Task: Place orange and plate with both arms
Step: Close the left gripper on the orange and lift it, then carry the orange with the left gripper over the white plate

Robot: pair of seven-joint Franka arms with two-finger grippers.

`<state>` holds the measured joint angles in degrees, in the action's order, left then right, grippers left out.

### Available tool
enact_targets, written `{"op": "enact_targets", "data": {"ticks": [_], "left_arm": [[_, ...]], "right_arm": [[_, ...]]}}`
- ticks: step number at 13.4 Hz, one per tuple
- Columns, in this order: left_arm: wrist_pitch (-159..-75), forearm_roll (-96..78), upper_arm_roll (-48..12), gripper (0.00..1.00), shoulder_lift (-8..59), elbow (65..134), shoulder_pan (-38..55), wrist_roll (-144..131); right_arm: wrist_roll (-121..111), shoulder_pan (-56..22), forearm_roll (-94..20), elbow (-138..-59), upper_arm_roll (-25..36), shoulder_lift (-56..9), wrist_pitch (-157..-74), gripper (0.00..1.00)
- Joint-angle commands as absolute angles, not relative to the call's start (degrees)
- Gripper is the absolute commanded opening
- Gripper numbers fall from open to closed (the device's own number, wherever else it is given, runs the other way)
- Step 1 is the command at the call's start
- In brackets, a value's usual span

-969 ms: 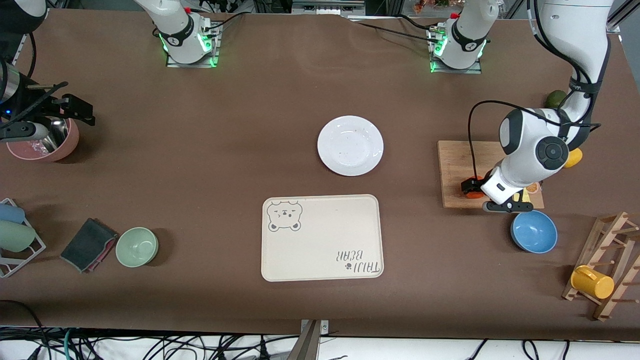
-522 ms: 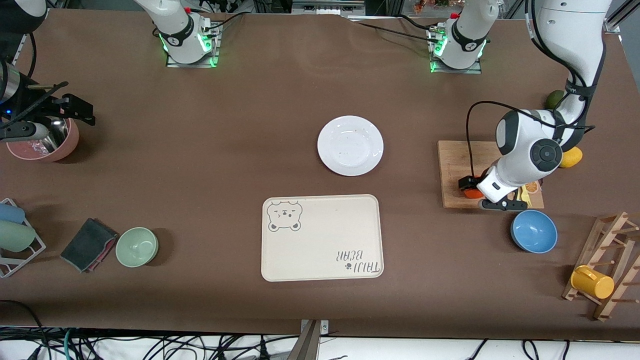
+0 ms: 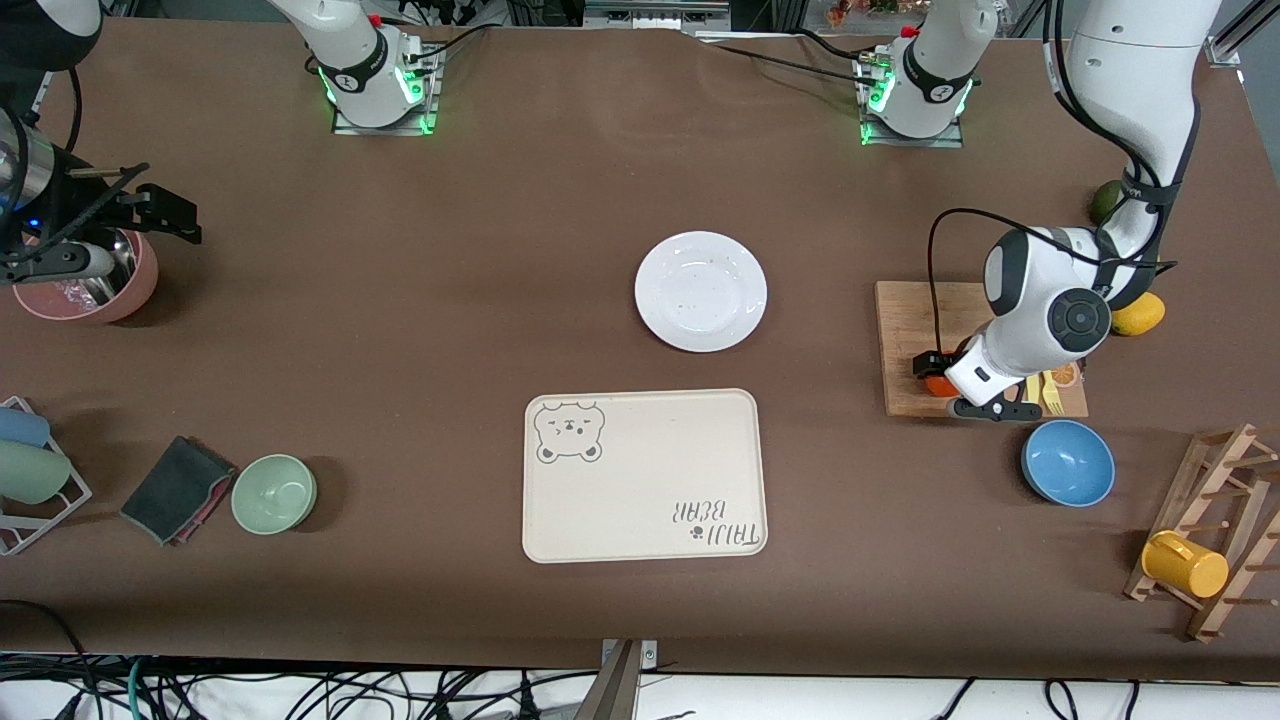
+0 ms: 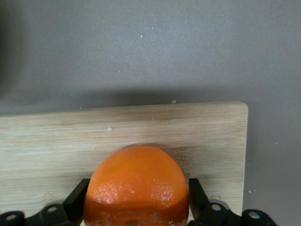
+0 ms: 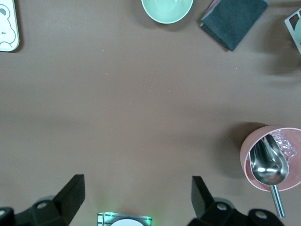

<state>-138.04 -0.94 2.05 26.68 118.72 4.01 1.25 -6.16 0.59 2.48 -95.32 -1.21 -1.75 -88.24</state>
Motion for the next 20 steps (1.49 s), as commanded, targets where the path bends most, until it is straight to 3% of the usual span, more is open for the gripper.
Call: {"op": "enact_targets", "data": {"ticks": [1, 5, 9, 14, 20], "left_arm": [[-135.81, -2.2, 1.93, 0.22, 26.63, 117.17, 3.34, 1.41], [-129.22, -8.52, -0.34, 0.04, 24.18, 113.39, 5.45, -2.97], [-123.49, -7.91, -10.0, 0.04, 24.34, 106.37, 7.02, -23.4], [-124.19, -7.91, -10.19, 0.07, 29.69, 98.28, 19.32, -49.18], [-126.83, -8.0, -10.37, 0.18, 33.22, 98.26, 25.12, -58.51]], "right_arm": [[-5.8, 0.7, 1.85, -95.18, -2.11, -2.2, -87.89, 1.0], [-6.5, -0.18, 2.55, -95.36, -2.11, -3.34, -85.35, 1.0], [-5.81, -0.35, 2.37, -95.01, -2.2, -3.43, -84.37, 1.0], [-5.62, -1.41, 2.46, -94.83, -2.28, -3.25, -84.55, 1.0], [-5.8, -3.96, 2.64, -94.75, -2.2, -4.83, -80.61, 1.0]]}}
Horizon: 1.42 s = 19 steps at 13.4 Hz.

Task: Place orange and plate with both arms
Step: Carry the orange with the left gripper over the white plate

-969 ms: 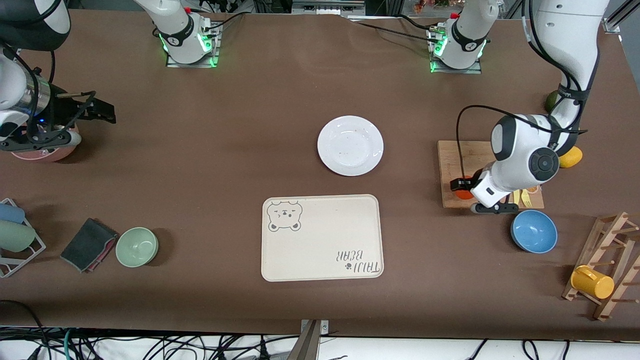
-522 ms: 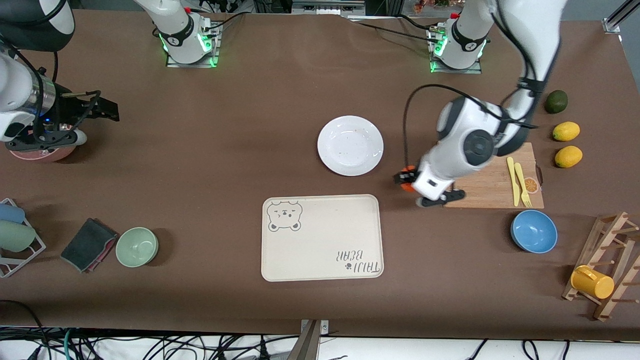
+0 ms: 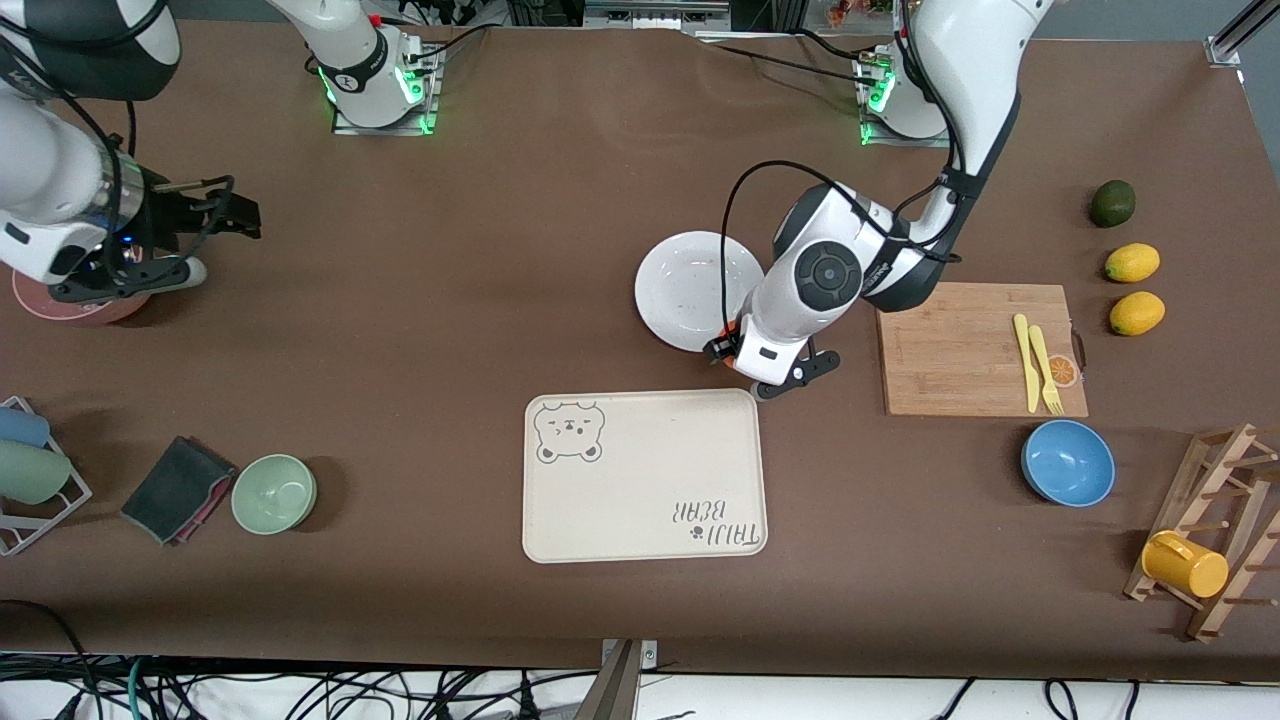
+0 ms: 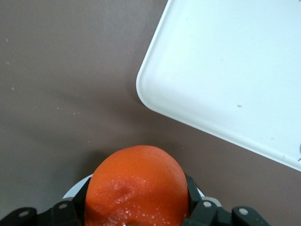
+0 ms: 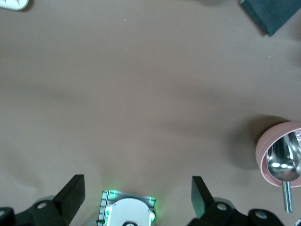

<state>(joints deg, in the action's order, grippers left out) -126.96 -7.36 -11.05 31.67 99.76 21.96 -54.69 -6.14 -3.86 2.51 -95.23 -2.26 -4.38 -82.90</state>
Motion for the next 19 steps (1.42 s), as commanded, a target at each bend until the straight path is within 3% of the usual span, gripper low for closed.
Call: {"op": "enact_targets", "data": {"ticks": [1, 8, 11, 14, 15, 16, 17, 19], "left_arm": [[-126.83, -7.91, -10.28, 0.18, 33.66, 98.44, 26.79, -62.28], [-127.26, -2.73, -10.28, 0.18, 33.31, 102.91, 33.4, -70.75], [-133.04, -1.51, -10.28, 0.18, 32.7, 107.91, 34.63, -70.75], [-134.56, -0.7, -10.46, 0.19, 32.61, 108.63, 34.28, -70.84], [-134.47, -0.7, -10.46, 0.38, 32.26, 108.55, 34.19, -70.93], [-134.04, -1.05, -10.55, 0.77, 32.17, 108.46, 33.93, -70.93], [-133.86, -1.49, -10.55, 1.0, 31.99, 108.37, 33.75, -71.01], [-132.99, -1.58, -10.55, 1.0, 31.12, 107.93, 33.49, -71.02]], "right_arm": [[-6.15, -3.69, 2.03, -94.75, -2.02, -5.27, -80.16, 1.0], [-6.33, -3.87, 1.85, -92.73, -2.11, -8.26, -79.54, 1.0], [-5.8, -4.04, 1.14, -92.81, -2.11, -8.35, -78.84, 1.0], [-5.45, -4.13, 0.97, -92.9, -2.2, -8.35, -78.75, 1.0], [-5.45, -4.48, 0.97, -92.9, -2.2, -8.35, -78.84, 1.0], [-5.45, -4.48, 0.88, -93.07, -2.2, -8.44, -78.92, 1.0], [-5.45, -4.57, 0.88, -93.34, -2.2, -8.44, -78.93, 1.0], [-5.45, -4.75, 0.18, -93.52, -2.2, -8.52, -79.62, 1.0]]}}
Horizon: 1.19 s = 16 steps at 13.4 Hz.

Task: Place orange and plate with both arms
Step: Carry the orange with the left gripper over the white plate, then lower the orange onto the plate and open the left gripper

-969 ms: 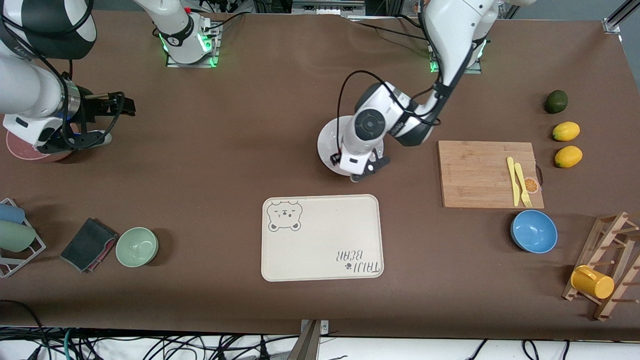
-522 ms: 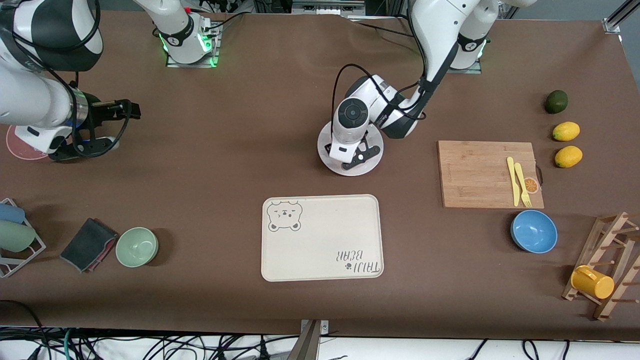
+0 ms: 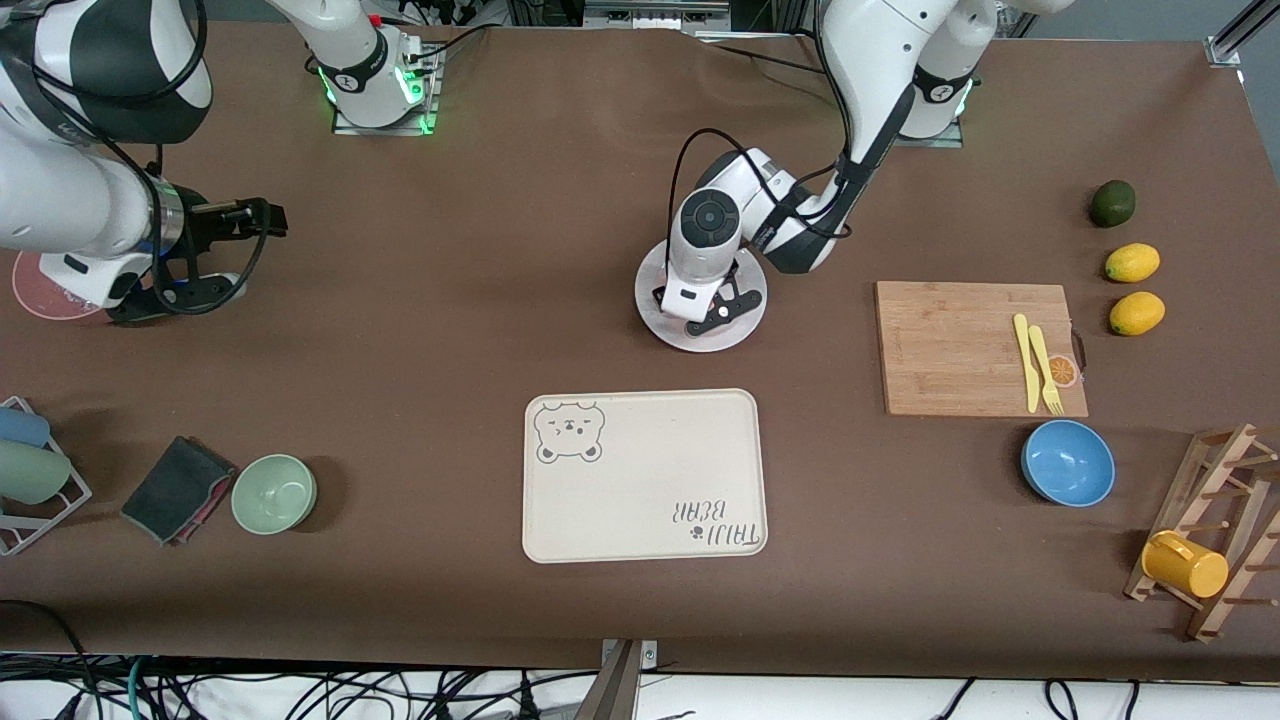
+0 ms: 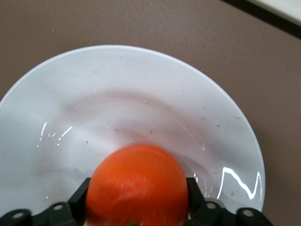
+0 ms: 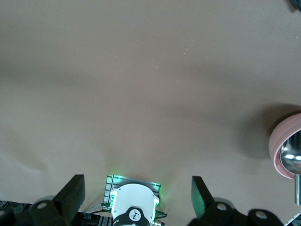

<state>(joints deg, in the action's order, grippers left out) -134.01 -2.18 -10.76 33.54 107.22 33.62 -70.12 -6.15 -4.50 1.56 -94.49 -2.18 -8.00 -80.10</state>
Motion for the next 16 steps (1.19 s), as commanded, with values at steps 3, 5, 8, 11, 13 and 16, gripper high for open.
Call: {"op": "enact_targets", "data": {"ticks": [3, 5, 8, 11, 13, 16], "left_arm": [[-131.92, -1.49, -10.46, 1.0, 30.24, 107.4, 33.22, -70.93], [-131.66, -1.67, -10.46, 1.0, 30.06, 105.3, 31.3, -70.75], [-129.22, -1.67, -10.63, 1.0, 27.87, 104.15, 24.63, -65.69], [-120.79, -1.67, -10.63, 1.0, 24.17, 101.35, 16.99, -51.74], [-115.34, -1.67, -10.55, 1.0, 23.99, 96.97, 12.86, -42.23], [-105.32, -1.06, -10.28, 1.0, 23.99, 89.06, 7.31, -31.68]], "right_arm": [[-3.79, -4.22, -13.4, -93.25, -1.85, -10.99, -83.84, 1.0], [0.16, -4.13, -22.62, -94.38, -1.85, -12.12, -86.3, 1.0], [0.62, -4.75, -32.85, -98.24, -2.02, -14.06, -92.87, 1.0], [-0.08, -5.19, -42.08, -106.93, -5.08, -13.62, -103.24, 1.0], [-0.09, -5.19, -44.02, -110.55, -8.68, -13.27, -108.87, 0.99], [-2.97, -5.19, -53.41, -119.77, -16.84, -11.95, -124.92, 0.99]]}}
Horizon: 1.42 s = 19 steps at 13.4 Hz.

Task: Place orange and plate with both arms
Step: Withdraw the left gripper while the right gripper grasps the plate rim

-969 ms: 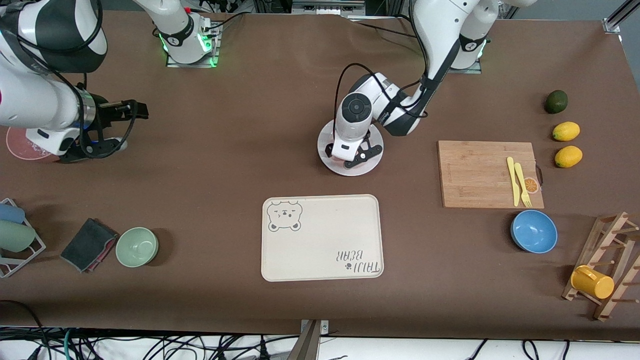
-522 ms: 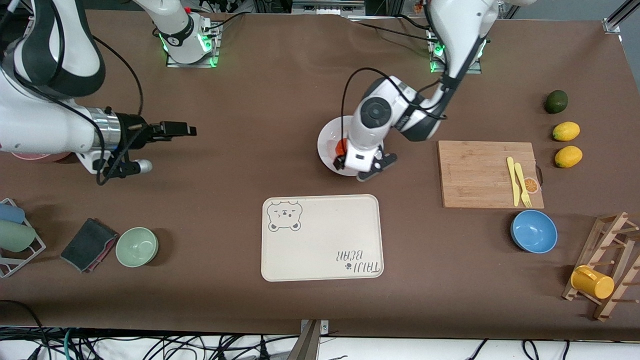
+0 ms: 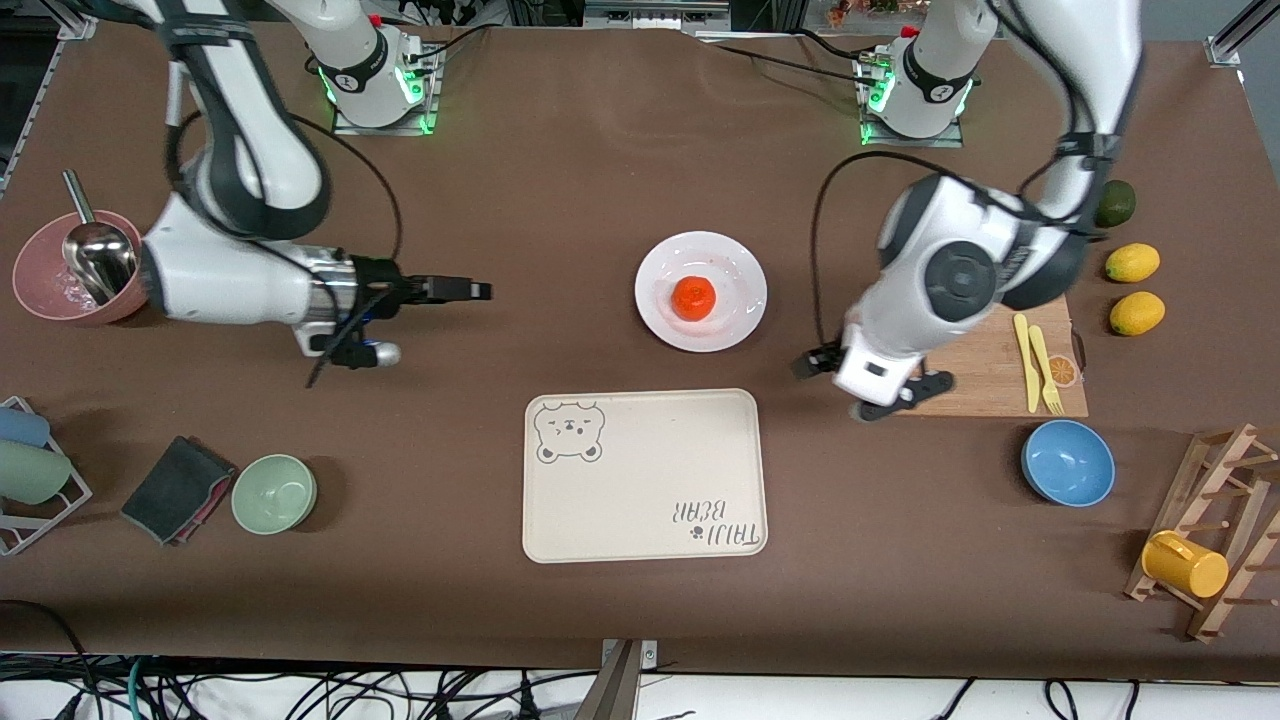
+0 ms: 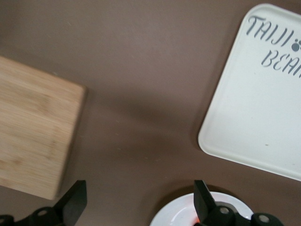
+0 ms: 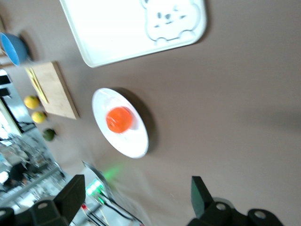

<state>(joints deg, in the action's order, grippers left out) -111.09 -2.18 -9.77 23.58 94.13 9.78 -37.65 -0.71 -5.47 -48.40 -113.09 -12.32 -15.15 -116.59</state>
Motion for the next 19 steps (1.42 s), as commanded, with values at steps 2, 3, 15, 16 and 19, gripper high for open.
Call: {"op": "enact_targets", "data": {"ticks": [2, 3, 15, 16, 19], "left_arm": [[-101.62, -0.88, -10.2, 1.0, 23.91, 85.88, 2.75, -25.08], [-101.17, -0.79, -10.11, 1.0, 23.21, 85.78, 1.16, -23.57], [-97.03, -1.23, -2.56, 1.0, 7.56, 91.85, -6.41, -4.84], [-96.42, -1.67, -1.85, 1.0, 7.21, 89.84, -7.2, -4.66], [-95.45, -1.76, -2.2, 1.0, 3.97, 90.43, -7.39, -4.31]], "right_arm": [[-9.63, -5.53, -60.69, -122.77, -19.67, -14.22, -132.51, 0.99], [-14.8, -5.54, -66.91, -123.39, -21.95, -16.5, -135.32, 0.99], [-62.84, -16.87, -115.05, -115.93, -24.52, -37.34, -146.33, 0.99], [-64.06, -17.22, -115.4, -114.97, -24.52, -38.4, -147.03, 0.99], [-65.57, -18.71, -115.58, -114.26, -24.52, -39.37, -148.01, 0.98]]}}
